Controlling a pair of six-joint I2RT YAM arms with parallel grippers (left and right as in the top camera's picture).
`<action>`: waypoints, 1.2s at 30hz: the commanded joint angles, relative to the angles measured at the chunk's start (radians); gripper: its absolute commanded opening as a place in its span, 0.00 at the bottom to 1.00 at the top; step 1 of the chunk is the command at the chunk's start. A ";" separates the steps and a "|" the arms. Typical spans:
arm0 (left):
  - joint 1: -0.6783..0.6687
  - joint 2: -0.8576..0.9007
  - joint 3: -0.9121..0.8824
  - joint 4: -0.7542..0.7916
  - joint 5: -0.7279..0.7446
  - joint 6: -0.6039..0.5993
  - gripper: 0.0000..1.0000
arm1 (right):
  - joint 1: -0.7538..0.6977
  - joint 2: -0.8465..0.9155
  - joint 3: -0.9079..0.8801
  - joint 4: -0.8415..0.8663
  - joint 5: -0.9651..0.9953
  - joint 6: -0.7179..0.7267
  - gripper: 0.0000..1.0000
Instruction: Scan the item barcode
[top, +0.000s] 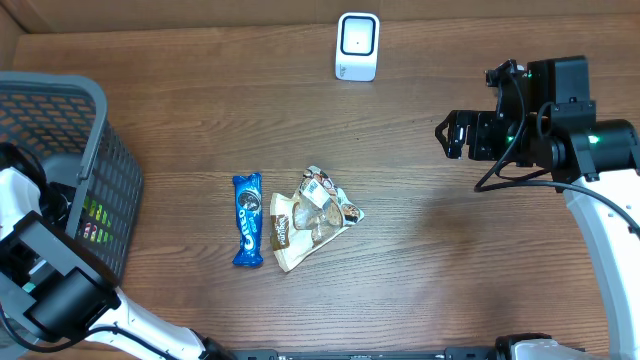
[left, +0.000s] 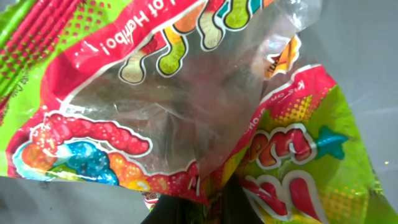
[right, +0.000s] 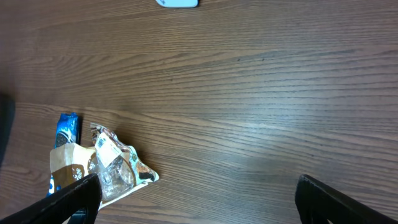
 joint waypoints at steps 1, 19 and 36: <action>0.006 0.102 -0.009 -0.089 0.090 0.035 0.04 | 0.008 0.000 -0.005 0.006 0.002 0.002 1.00; 0.005 -0.287 0.537 -0.417 0.196 0.135 0.04 | 0.008 0.000 -0.005 0.006 0.001 0.002 1.00; 0.005 -0.080 0.369 -0.328 0.126 0.349 1.00 | 0.008 0.000 -0.005 0.021 0.002 0.002 1.00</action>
